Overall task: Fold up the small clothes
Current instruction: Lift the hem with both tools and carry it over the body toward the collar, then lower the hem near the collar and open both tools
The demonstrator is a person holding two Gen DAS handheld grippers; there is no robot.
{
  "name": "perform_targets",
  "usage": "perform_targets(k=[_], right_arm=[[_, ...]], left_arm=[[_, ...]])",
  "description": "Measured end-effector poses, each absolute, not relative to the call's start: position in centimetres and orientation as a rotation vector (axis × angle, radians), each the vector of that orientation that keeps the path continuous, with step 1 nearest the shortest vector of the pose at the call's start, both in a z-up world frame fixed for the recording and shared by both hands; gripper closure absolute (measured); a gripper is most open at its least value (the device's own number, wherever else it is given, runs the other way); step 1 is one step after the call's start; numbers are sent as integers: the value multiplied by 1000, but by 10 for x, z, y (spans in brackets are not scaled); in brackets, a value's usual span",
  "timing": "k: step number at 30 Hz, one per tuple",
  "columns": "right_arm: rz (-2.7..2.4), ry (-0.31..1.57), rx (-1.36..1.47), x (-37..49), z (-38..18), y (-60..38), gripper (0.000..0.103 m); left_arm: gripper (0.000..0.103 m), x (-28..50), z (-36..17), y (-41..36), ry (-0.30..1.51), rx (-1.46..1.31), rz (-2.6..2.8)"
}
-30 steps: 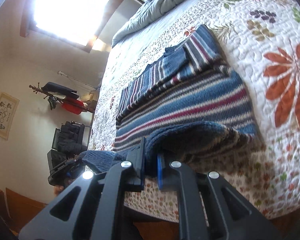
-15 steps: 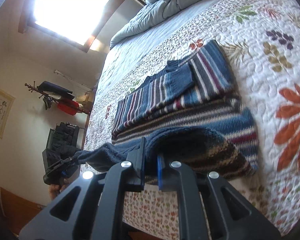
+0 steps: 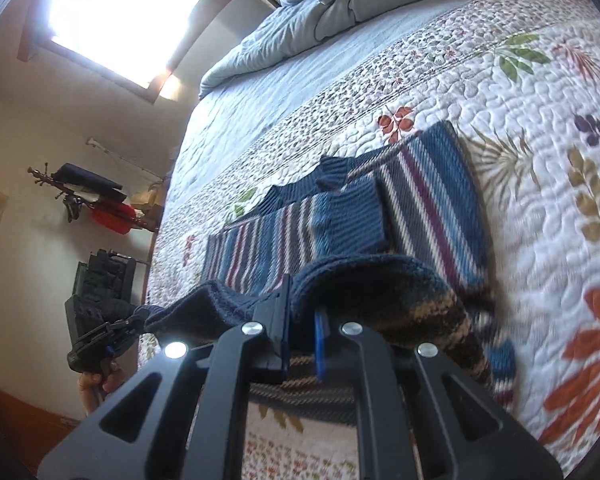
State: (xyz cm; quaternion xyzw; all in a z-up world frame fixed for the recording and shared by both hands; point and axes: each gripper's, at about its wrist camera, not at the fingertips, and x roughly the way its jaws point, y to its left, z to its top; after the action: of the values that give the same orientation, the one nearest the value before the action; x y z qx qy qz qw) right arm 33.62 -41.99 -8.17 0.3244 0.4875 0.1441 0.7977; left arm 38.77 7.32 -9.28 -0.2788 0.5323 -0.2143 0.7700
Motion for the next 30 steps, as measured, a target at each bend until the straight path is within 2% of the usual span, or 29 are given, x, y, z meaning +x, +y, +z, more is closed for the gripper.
perform_targets(k=[19,20,22,23,24,26,28,30], right_arm=[[245,1180,705,421,-161,-435,96],[246,1187,709,423,-164,-435,95],[252,1204,709,428,-170,-433,95],[248,1203,709,430,-172,-434,94],[248,1200,722,431,-173,-435,93],[260,1198,729,434,-173,-436,91],[279,1199,723,436,-169,-438,85],[309,1204,714,439,-163,-440,81]], left_arm=[[94,479,-167,66,1295,-611,-455],[91,482,-170,66,1299,-625,-464],[74,486,-175,72,1299,-683,-481],[59,487,-175,76,1284,-697,-474],[52,487,-173,82,1263,-714,-468],[51,489,-169,92,1232,-740,-471],[45,491,-160,100,1199,-727,-481],[30,495,-154,100,1201,-669,-504]])
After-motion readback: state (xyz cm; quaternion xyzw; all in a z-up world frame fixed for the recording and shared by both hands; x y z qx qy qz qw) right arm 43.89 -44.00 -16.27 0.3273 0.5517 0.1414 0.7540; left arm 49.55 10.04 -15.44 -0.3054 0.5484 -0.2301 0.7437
